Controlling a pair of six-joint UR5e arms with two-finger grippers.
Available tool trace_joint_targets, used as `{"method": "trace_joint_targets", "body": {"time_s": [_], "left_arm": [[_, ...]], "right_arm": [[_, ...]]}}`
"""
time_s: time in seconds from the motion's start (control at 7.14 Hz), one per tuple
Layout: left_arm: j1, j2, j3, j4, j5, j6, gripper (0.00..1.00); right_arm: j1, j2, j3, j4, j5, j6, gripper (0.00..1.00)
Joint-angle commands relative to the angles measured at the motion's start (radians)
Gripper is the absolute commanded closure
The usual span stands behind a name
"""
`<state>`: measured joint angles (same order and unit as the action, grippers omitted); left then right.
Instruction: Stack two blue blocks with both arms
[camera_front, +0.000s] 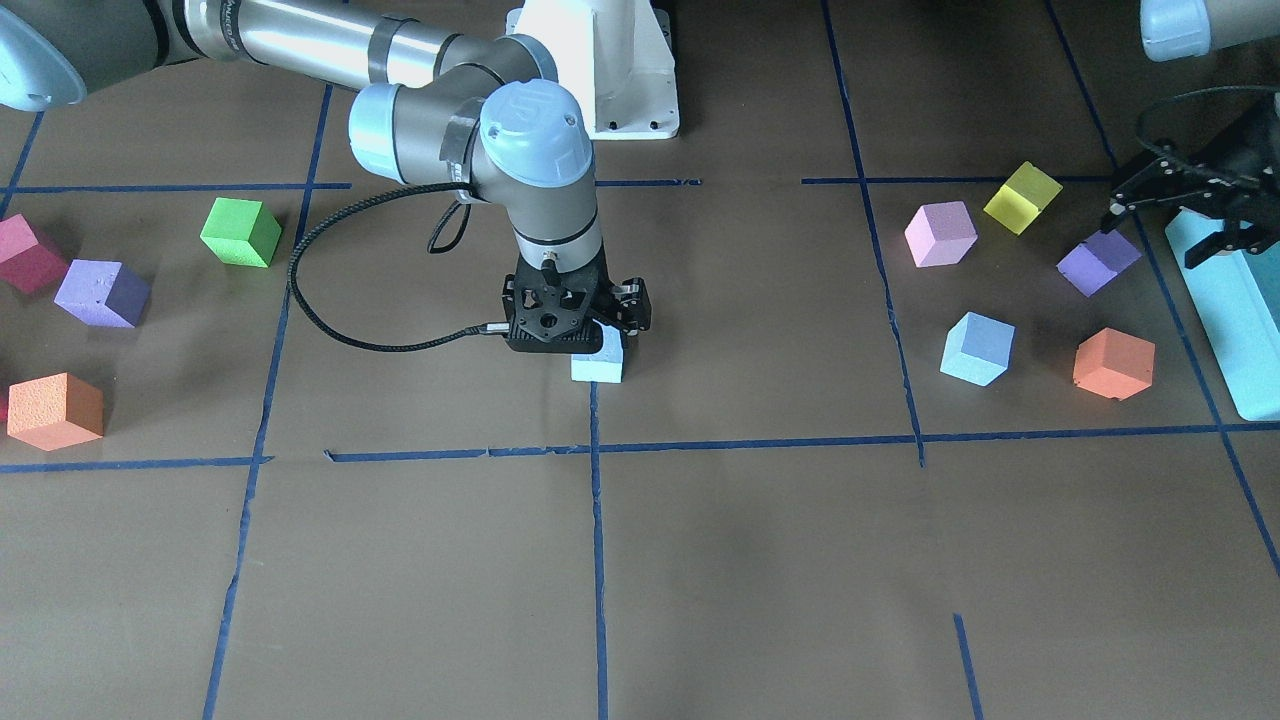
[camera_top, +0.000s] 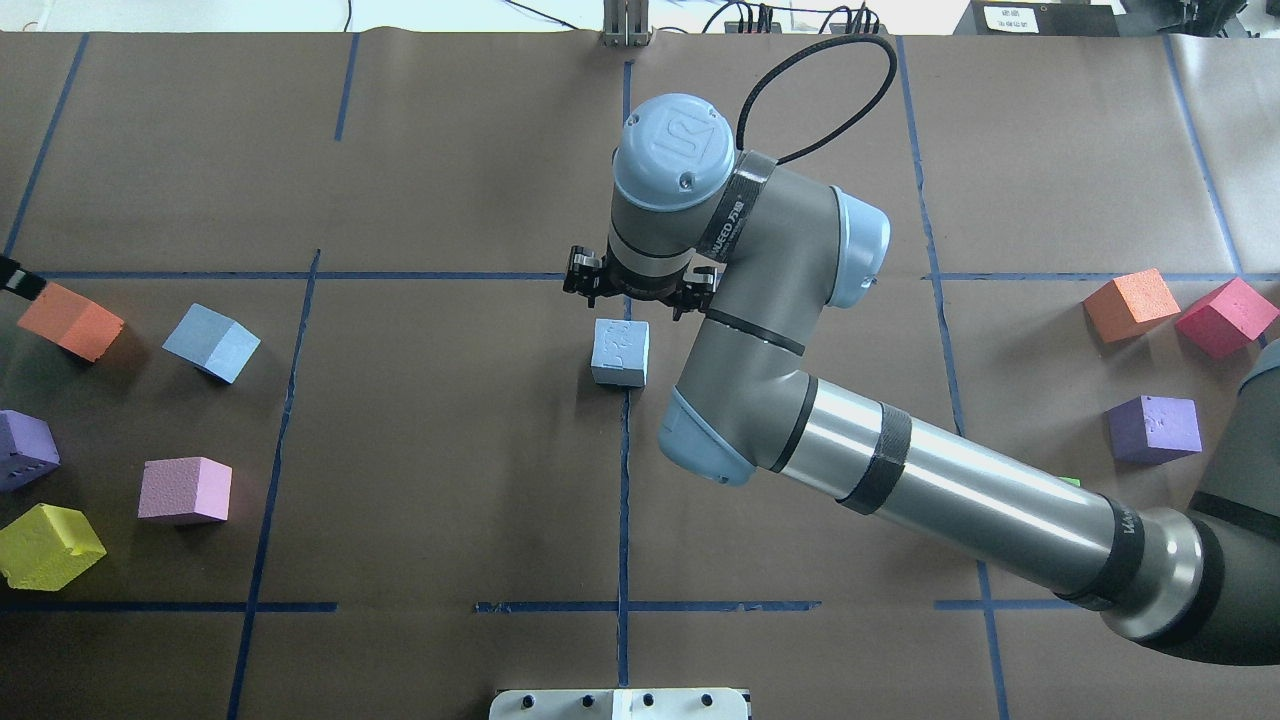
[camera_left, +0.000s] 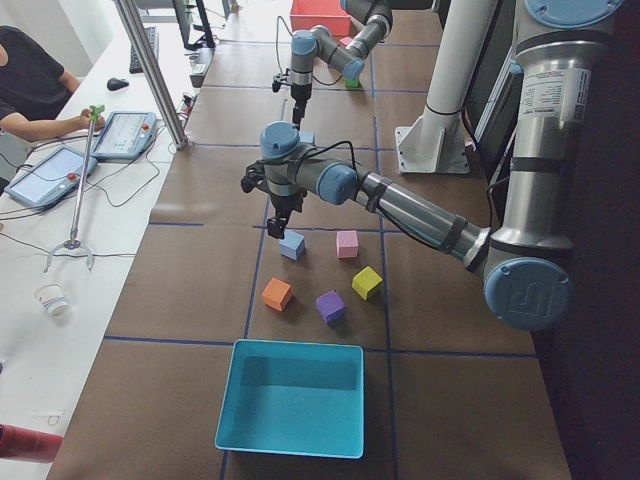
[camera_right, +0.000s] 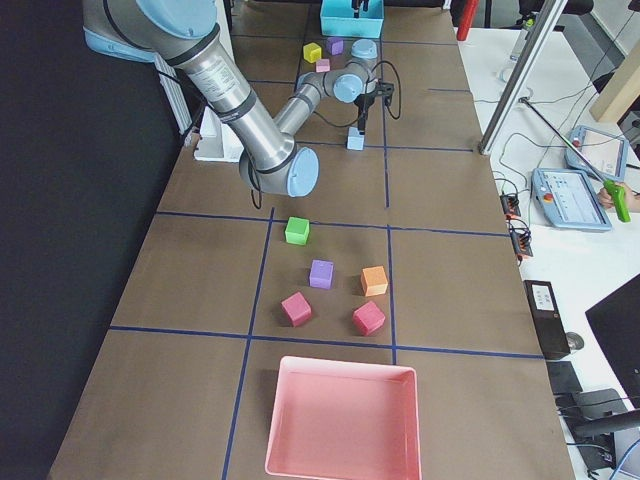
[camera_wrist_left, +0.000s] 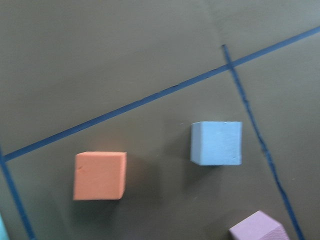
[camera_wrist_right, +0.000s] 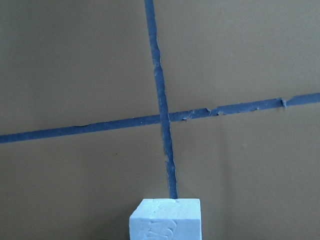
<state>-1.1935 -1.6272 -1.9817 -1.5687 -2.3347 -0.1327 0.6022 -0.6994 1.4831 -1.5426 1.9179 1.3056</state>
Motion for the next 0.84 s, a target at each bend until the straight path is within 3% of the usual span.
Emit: {"method": "trace_joint_targets", "body": {"time_s": [0.0, 0.28, 0.7], "left_arm": [[0.127, -0.036, 0.024, -0.061, 0.103, -0.095, 0.0], [0.201, -0.042, 0.207, -0.364, 0.155, -0.23, 0.0], [0.278, -0.072, 0.297, -0.399, 0.204, -0.251, 0.0]], "right_arm": [[0.039, -0.012, 0.163, -0.177, 0.004, -0.023, 0.01], [0.109, -0.108, 0.398, -0.402, 0.004, -0.202, 0.01], [0.261, -0.218, 0.491, -0.445, 0.114, -0.406, 0.01]]}}
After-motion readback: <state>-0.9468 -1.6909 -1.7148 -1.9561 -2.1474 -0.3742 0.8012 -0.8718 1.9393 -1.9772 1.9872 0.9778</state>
